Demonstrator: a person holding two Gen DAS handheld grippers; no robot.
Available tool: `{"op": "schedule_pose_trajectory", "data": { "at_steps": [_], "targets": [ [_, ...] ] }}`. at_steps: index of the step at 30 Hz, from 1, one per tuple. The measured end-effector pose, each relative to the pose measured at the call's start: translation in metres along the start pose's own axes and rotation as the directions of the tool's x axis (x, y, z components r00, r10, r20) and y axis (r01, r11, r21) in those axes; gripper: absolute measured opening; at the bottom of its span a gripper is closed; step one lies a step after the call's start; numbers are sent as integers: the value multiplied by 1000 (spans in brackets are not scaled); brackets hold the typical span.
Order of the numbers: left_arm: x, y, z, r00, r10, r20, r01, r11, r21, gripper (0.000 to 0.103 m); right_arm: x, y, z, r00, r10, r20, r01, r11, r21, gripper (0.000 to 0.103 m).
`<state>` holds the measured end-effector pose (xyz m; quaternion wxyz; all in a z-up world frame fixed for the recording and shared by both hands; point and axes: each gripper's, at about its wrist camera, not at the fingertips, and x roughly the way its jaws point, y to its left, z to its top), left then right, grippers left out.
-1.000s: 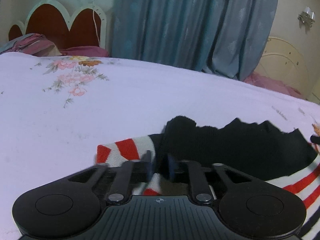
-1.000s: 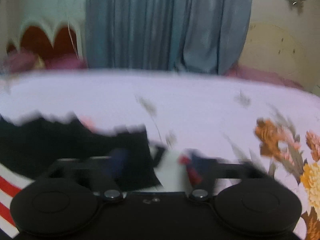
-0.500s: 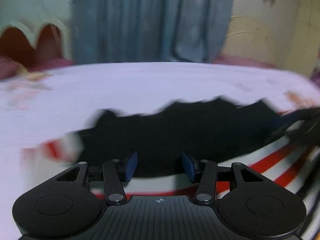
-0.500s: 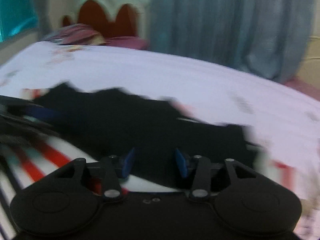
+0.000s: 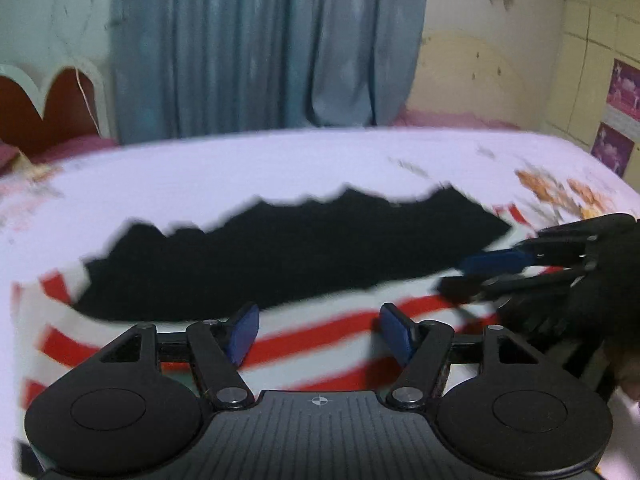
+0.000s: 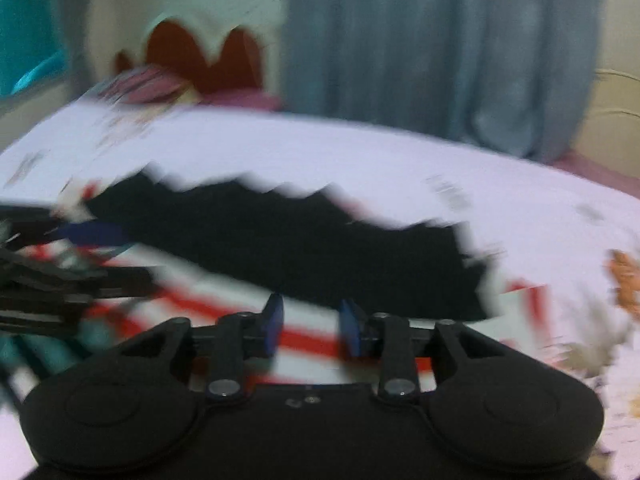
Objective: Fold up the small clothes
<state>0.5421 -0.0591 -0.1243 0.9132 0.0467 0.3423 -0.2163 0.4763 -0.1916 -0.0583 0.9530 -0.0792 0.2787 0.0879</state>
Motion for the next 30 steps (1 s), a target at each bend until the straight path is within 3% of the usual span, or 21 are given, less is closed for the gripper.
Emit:
{"op": "schedule_pose_trajectory", "data": {
  "at_steps": [3,4,7,9,10,13,17,20,24,28,30],
  "targets": [
    [-4,3,-8,1000,24,-1,-24,1000,5,66,-3,6,-8,1000,-25,15,26,999,-34,35],
    [-10,11,-12,999,48,0,-48,999,2,66,-6,2,-9,1000,-29,11,29,999,-42,41],
    [-31,49,-29,991,136,3,-136,990,-36,66,-32,-39,-25,990,-142,7,142,990,21,47],
    [-45,75,-45,988,154,8,-153,984,-95,66,-45,-69,-45,980,-197,-19,198,976,90,46],
    [-51,80,-49,989,147,10,-145,983,-114,66,-53,-77,-49,985,-174,-11,174,978,115,46],
    [-55,61,-43,978,208,-8,-208,975,-81,66,-61,-58,-39,972,-232,-16,233,970,76,41],
    [-65,16,-40,992,121,47,-116,988,-105,66,-69,-22,-25,990,-133,48,125,983,136,42],
    [-62,-20,-50,997,72,28,-71,996,-50,66,-59,22,-32,999,-41,8,41,998,42,41],
    [-62,-37,-72,997,77,-4,-77,997,5,66,-61,38,-52,995,-91,-39,92,995,29,41],
    [-70,-33,-77,998,68,-4,-69,997,-26,66,-82,48,-76,992,-123,-34,121,992,-45,41],
    [-72,-30,-74,997,79,-4,-79,997,-22,66,-82,43,-71,993,-112,-30,112,994,-17,41]
  ]
}}
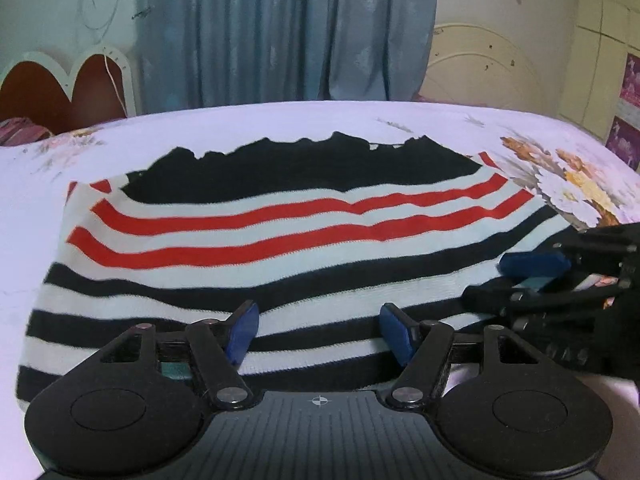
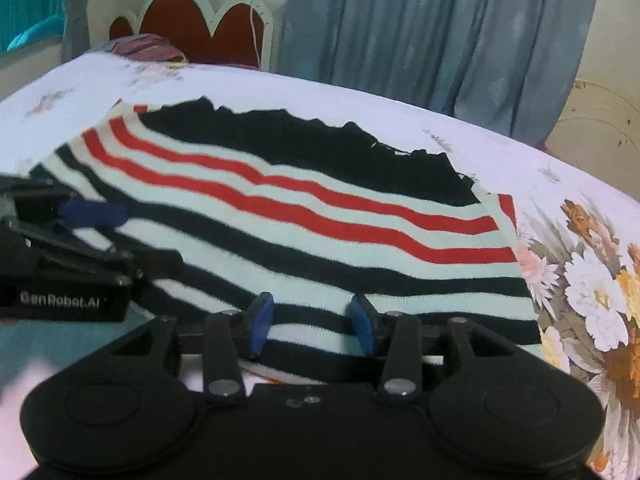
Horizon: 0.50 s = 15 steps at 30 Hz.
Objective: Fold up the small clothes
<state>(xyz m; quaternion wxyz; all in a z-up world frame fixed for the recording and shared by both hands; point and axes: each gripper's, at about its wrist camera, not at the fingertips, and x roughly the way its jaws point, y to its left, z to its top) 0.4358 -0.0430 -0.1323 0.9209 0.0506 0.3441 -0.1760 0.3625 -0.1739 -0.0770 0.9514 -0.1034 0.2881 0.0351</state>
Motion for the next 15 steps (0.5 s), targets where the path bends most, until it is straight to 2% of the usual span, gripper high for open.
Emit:
{"op": "schedule_pose_trajectory", "data": {
  "at_steps": [2,5,6,7,9,10,12,14,15],
  "targets": [
    [-6,12,0,999,39,5,-39,999,7,66,-3,-13,5,1000,-8,-1,8,1000,12,40],
    [-21,59,-14,987,162,6,-162,987,-22,66,-14,-52,-11,991,-132,-35,134,990,46,40],
    [-25,76,-22,983,183,-10,-184,982,-40,66,-17,-76,-22,982,-177,-64,182,979,91,35],
    [-31,92,-29,989,146,-16,-147,986,-74,63,-20,-96,-32,982,-168,-83,179,973,149,43],
    [-35,90,-30,987,157,-30,-158,986,-58,63,-24,-123,-46,988,-119,-99,141,957,255,42],
    [-33,82,-28,982,183,-38,-185,982,-36,63,-24,-125,-46,989,-108,-101,133,952,277,42],
    [-34,76,-23,978,205,-37,-207,977,-54,63,-25,-116,-37,984,-146,-101,166,955,244,36],
    [-41,68,-18,980,200,-2,-200,977,-78,63,-38,-103,-28,982,-185,-37,188,949,252,34],
    [-44,62,-17,983,184,24,-180,979,-98,63,-42,-94,-24,984,-178,-5,174,954,245,33]
  ]
}}
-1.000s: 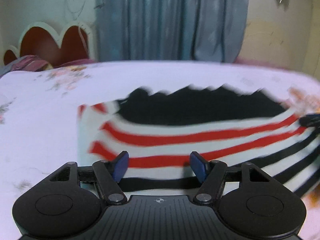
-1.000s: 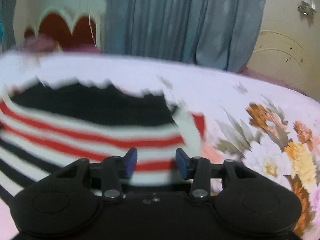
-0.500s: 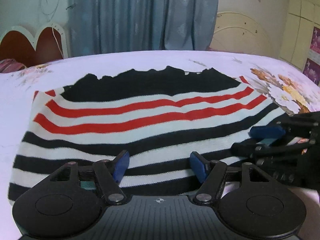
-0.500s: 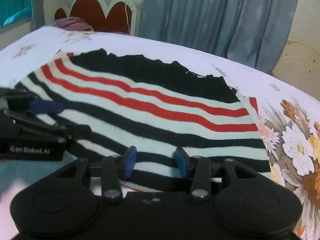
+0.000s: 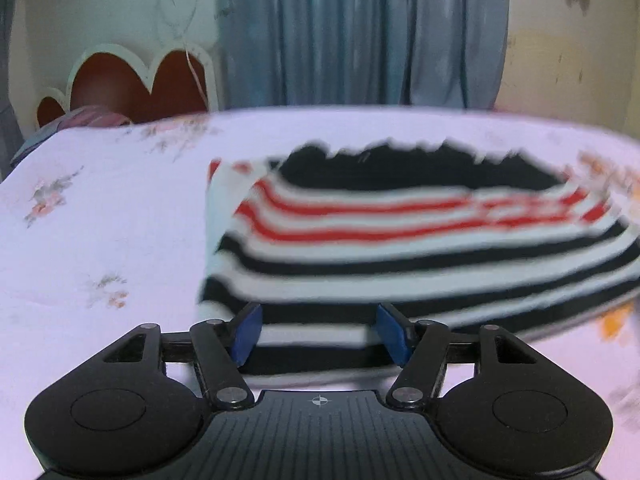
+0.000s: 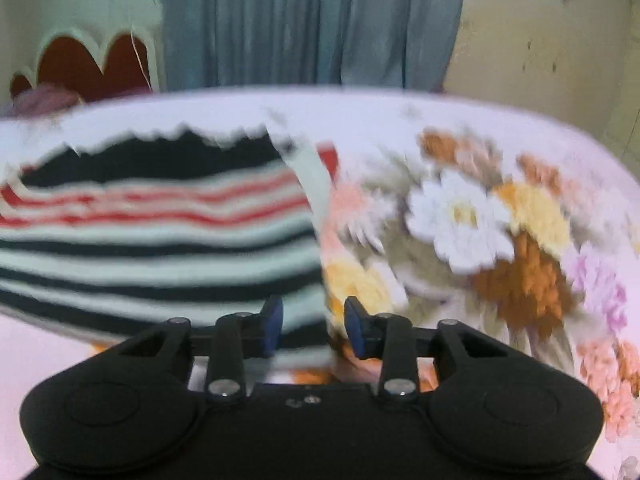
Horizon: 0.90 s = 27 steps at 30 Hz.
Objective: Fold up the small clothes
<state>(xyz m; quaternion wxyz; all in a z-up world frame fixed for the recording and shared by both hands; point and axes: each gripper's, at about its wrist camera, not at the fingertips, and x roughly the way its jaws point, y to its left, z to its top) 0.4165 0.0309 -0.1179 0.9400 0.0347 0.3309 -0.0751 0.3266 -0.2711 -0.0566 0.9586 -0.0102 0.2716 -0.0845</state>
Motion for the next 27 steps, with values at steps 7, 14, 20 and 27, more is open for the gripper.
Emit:
{"op": "schedule_pose_trajectory", "data": {
  "at_steps": [7,14,20,27],
  "targets": [
    [28,-62,-15,991,-97,-92,101,994,42,64,21,65,-12,995,57,-77,-67,988,-141,33],
    [19,-73,-11,990,-122,-77,124,992,22,64,-3,67,7,994,113,10,-111,988,-106,36],
    [7,-55,-6,996,-80,-28,81,996,30,67,15,80,-3,986,147,-81,-157,977,-146,32],
    [13,16,-20,999,-22,-49,20,998,-56,67,23,19,-7,993,63,-100,-69,996,-60,33]
  ]
}}
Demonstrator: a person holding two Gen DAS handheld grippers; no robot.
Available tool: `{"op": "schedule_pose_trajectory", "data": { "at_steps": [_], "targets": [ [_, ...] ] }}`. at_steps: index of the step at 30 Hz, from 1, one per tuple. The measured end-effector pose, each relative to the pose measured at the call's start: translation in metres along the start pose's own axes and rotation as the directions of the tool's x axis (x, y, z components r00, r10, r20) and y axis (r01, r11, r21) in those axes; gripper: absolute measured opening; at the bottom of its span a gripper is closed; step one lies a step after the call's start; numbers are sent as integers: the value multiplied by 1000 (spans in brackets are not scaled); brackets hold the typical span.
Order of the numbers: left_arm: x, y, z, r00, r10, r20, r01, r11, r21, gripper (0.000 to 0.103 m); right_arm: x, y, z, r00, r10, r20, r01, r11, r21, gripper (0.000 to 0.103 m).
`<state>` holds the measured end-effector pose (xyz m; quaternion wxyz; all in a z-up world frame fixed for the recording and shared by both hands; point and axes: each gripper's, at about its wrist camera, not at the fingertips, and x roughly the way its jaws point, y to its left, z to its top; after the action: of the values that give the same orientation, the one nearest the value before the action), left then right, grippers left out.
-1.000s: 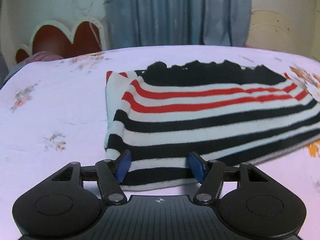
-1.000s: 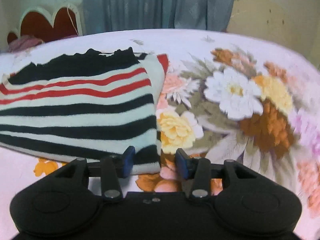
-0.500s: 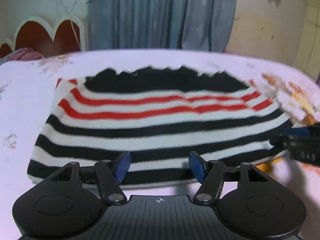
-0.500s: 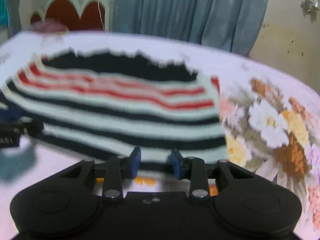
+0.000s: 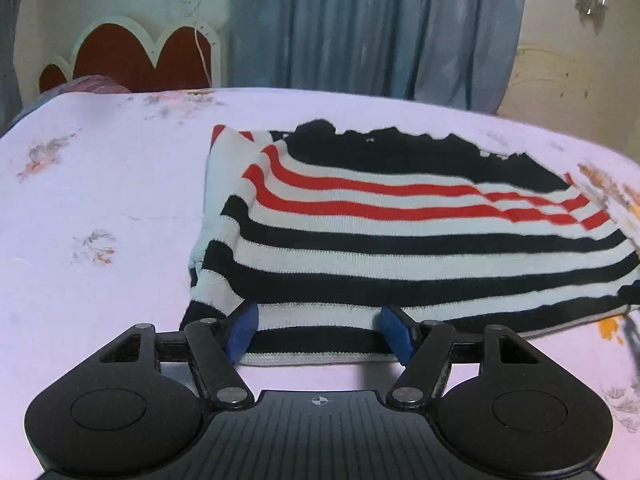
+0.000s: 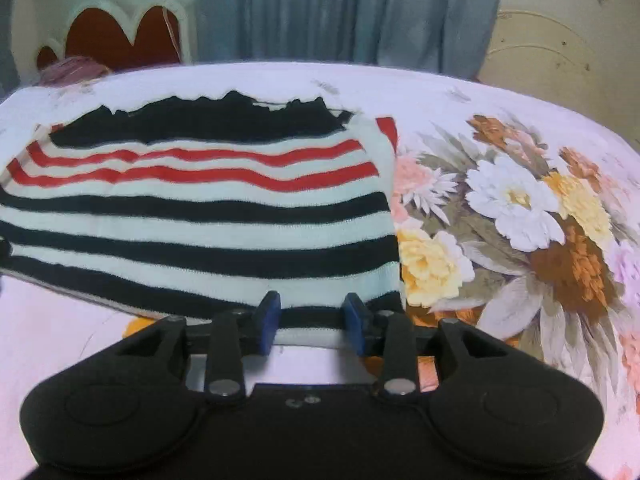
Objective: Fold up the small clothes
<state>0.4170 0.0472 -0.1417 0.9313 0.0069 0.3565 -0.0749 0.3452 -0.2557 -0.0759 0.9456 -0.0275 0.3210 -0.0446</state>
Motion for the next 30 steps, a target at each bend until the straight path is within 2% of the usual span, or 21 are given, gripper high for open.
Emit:
{"op": "schedule_pose_trajectory", "data": {
  "at_steps": [1,4,6,8,10,12,14,15,16,17,18,20,22,23,24,25,30],
  "targets": [
    [-3,-3,3,1000,13,0,-13,1000,7,67,-2,2,4,1000,-4,-7,4,1000,-11,31],
    [-9,-3,6,998,44,38,-44,999,-5,67,-14,0,8,997,-16,75,15,1000,17,29],
    [2,3,7,999,48,-11,-48,999,-5,67,1,-2,5,1000,-29,-7,29,999,14,30],
    [-3,2,18,998,43,35,-43,999,-9,67,1,2,10,999,-37,8,37,999,-13,29],
    [-2,0,36,995,22,94,-23,1000,6,67,-10,4,21,996,-12,86,13,1000,-7,28],
    [14,1,55,997,26,72,-27,1000,5,67,-5,6,42,992,-20,127,21,1000,-3,28],
    [39,9,66,1000,13,10,-13,1000,-17,67,8,4,62,992,-20,129,18,1000,16,29],
    [56,16,67,998,26,-51,-28,999,-23,67,18,3,70,992,-26,123,25,1000,14,29],
    [64,21,66,999,11,-52,-13,1000,-25,67,31,2,73,995,-48,88,49,999,-4,29],
    [63,23,68,999,-4,-43,3,1000,-26,67,50,-1,72,996,-88,10,88,996,-11,29],
    [61,24,69,999,-12,-48,11,1000,-23,67,55,-6,71,997,-75,12,75,997,9,29],
    [48,23,67,1000,-19,-10,19,1000,-1,67,47,-5,73,997,-78,9,78,997,-20,27],
    [50,22,62,999,-23,-24,24,1000,20,67,33,-10,72,994,-76,81,75,997,14,29],
    [56,23,60,999,-24,-35,25,999,23,67,35,-16,70,994,-82,75,79,996,43,28],
    [56,23,58,999,-23,-23,24,1000,17,67,47,-22,67,994,-104,16,103,993,57,35],
    [57,23,59,999,-21,-24,21,1000,13,67,52,-25,64,994,-110,13,109,992,64,37],
    [57,22,56,1000,-23,-15,24,1000,16,70,55,-31,64,996,-90,-5,90,991,98,37]
  ]
}}
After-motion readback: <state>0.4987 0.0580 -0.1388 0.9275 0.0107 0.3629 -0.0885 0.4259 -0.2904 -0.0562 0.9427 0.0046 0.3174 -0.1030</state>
